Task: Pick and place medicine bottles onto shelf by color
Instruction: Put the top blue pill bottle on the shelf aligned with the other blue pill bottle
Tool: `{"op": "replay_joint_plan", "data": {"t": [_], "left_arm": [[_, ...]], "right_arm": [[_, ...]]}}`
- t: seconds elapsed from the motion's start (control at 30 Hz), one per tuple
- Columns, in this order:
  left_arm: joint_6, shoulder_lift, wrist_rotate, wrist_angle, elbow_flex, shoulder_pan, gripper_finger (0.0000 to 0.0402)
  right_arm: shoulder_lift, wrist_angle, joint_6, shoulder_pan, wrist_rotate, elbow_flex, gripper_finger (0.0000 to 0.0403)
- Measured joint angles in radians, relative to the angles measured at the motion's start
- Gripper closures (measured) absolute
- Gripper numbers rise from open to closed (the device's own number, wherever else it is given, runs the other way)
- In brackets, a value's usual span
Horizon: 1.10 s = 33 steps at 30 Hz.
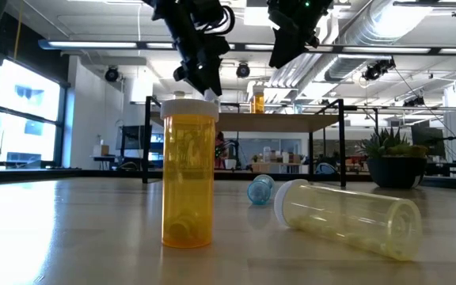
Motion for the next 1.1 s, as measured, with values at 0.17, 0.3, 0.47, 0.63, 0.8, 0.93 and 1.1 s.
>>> {"op": "replay_joint_plan", "data": {"t": [0.17, 0.3, 0.47, 0.63, 0.8, 0.93, 1.1], "left_arm": [[0.009, -0.021, -0.002, 0.015, 0.000, 0.000, 0.0205], [0.038, -0.051, -0.002, 0.002, 0.013, 0.000, 0.0208], [0.046, -0.080, -0.002, -0.087, 0.082, -0.001, 0.0208], [0.105, -0.129, -0.003, -0.152, 0.091, -0.023, 0.0209], [0.110, -0.178, -0.002, -0.215, 0.091, -0.075, 0.0209], [0.110, -0.193, -0.003, -0.222, 0.091, -0.138, 0.0209], [0.102, -0.199, -0.002, -0.199, -0.021, -0.220, 0.0209]], "right_arm": [[0.000, 0.000, 0.000, 0.000, 0.000, 0.000, 0.0258], [0.000, -0.001, 0.000, 0.000, 0.000, 0.000, 0.0258], [0.000, -0.026, 0.007, 0.001, -0.001, 0.000, 0.0258], [0.000, -0.085, 0.035, 0.003, -0.010, 0.000, 0.0258], [0.000, -0.117, 0.036, 0.026, -0.010, 0.000, 0.0258], [0.000, -0.140, 0.041, 0.058, -0.030, 0.000, 0.0258], [0.000, -0.171, 0.070, 0.100, -0.053, 0.000, 0.0258]]}}
